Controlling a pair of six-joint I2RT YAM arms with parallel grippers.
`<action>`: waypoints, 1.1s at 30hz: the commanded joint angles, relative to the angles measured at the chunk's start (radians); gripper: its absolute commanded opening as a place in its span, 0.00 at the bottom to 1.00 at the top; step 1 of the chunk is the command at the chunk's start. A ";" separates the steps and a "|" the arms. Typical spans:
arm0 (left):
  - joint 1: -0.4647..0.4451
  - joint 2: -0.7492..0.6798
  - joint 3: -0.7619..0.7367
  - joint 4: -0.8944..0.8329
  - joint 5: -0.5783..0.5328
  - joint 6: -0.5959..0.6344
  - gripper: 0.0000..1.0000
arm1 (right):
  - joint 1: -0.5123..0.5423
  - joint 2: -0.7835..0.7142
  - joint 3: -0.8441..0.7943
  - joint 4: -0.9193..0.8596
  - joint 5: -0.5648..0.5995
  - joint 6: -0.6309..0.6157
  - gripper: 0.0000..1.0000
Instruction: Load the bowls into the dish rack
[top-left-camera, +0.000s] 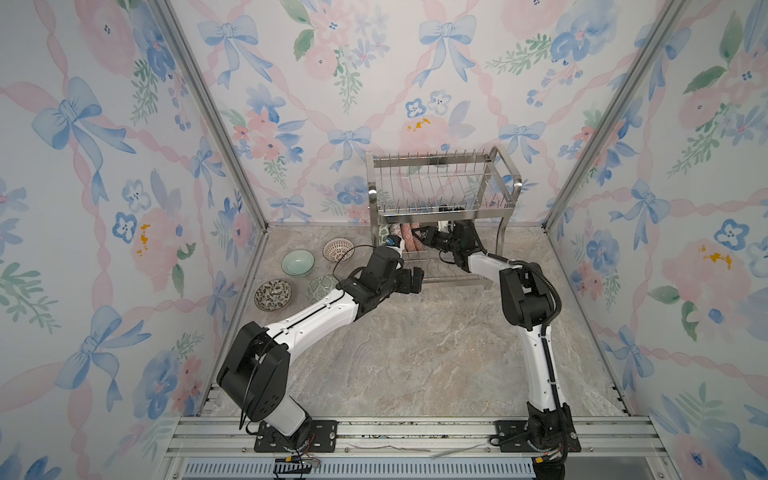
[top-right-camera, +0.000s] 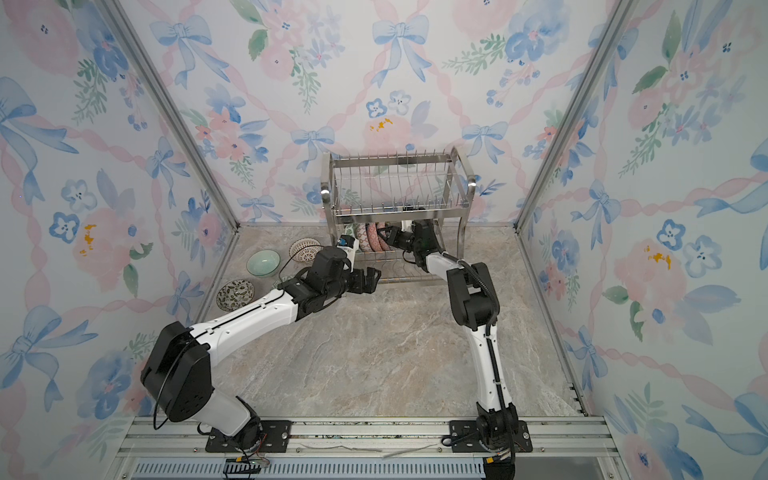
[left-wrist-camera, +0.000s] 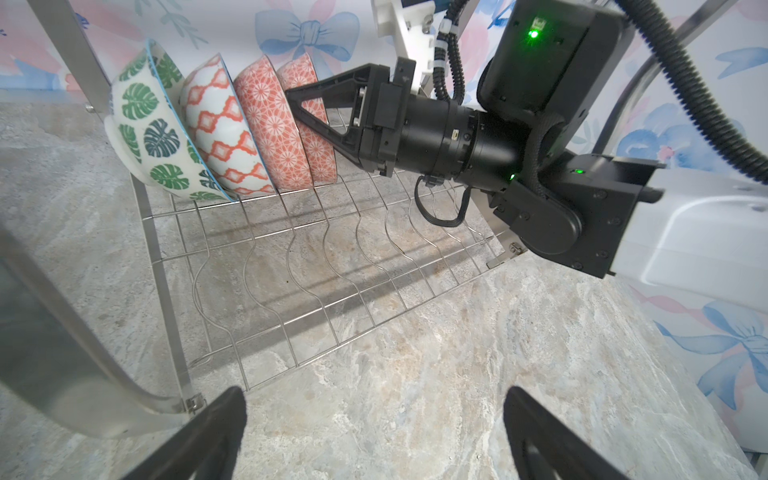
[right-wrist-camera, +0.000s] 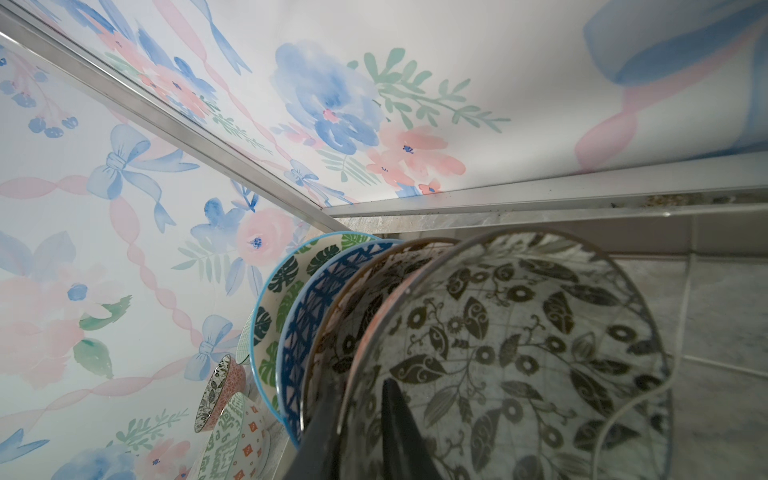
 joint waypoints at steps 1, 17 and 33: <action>0.006 -0.031 -0.008 -0.005 0.002 0.018 0.98 | 0.009 -0.025 0.004 -0.049 0.016 -0.009 0.21; 0.009 -0.037 -0.009 -0.005 -0.002 0.019 0.98 | 0.005 -0.052 -0.031 -0.027 0.018 -0.008 0.27; 0.014 -0.044 -0.012 -0.005 -0.001 0.019 0.98 | -0.002 -0.087 -0.077 0.003 0.016 -0.005 0.36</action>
